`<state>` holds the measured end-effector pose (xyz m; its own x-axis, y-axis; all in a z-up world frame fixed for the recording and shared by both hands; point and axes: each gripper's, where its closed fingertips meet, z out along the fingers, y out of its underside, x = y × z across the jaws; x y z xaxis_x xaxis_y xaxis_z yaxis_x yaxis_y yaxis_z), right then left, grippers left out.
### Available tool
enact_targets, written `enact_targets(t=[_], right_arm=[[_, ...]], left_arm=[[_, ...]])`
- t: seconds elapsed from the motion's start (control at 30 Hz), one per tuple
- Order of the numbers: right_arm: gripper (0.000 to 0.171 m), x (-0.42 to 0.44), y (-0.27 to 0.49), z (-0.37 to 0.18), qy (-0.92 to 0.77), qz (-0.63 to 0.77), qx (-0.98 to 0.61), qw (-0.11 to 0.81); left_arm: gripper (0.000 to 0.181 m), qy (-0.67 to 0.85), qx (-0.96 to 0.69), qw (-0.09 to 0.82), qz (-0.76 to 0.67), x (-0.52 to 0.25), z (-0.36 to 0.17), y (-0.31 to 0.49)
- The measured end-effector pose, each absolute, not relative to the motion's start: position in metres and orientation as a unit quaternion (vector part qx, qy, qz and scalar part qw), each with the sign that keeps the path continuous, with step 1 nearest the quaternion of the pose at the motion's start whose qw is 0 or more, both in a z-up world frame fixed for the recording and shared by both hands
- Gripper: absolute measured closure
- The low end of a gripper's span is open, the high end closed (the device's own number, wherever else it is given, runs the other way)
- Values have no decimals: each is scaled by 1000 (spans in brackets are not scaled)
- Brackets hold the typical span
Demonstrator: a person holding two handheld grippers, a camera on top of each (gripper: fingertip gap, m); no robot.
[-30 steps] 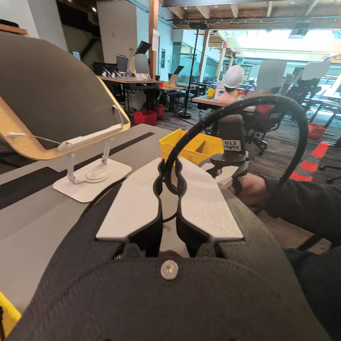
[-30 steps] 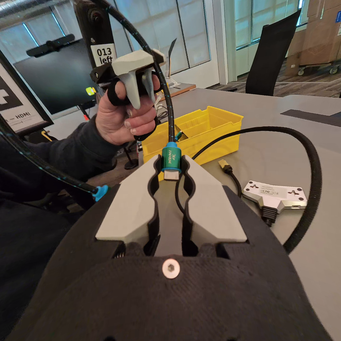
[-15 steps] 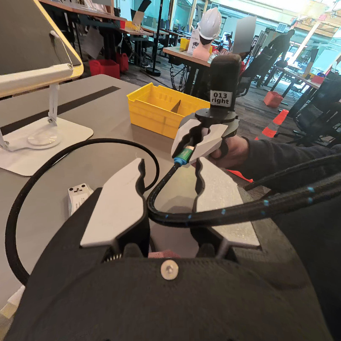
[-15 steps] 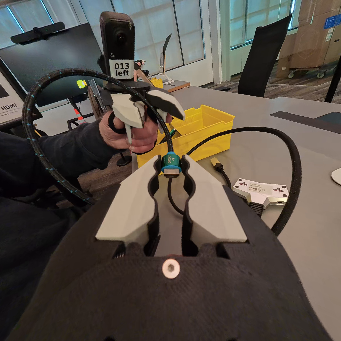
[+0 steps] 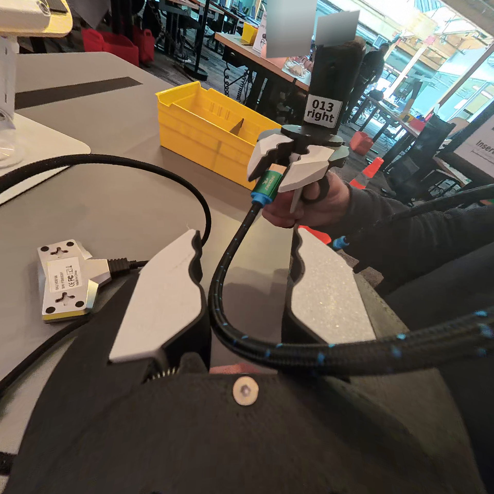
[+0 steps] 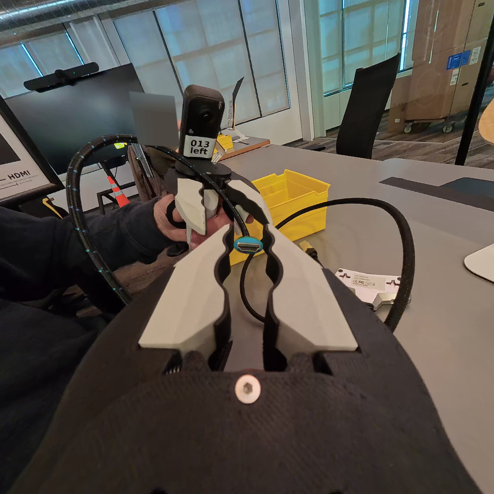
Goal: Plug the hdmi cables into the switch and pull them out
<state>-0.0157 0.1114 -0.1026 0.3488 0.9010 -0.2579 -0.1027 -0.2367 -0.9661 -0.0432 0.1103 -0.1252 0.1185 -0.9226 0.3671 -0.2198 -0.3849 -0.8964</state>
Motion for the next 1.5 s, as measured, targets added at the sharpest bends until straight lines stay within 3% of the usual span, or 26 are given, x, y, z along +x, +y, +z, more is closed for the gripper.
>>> enact_targets(t=[0.57, 0.87, 1.2, 1.5], right_arm=[[153, -6, 113, -87, -298, 478, -606, 561], [152, -8, 110, -85, -301, 494, -598, 555], [146, -9, 109, -97, -319, 506, -612, 518], [151, -18, 101, -105, -363, 478, -615, 511]], left_arm=[[118, 403, -652, 294, -571, -33, -137, 104], [165, 374, -644, 327, -582, -37, -127, 114], [170, 428, -651, 371, -505, -41, -119, 112], [168, 459, -653, 382, -466, -46, -117, 109]])
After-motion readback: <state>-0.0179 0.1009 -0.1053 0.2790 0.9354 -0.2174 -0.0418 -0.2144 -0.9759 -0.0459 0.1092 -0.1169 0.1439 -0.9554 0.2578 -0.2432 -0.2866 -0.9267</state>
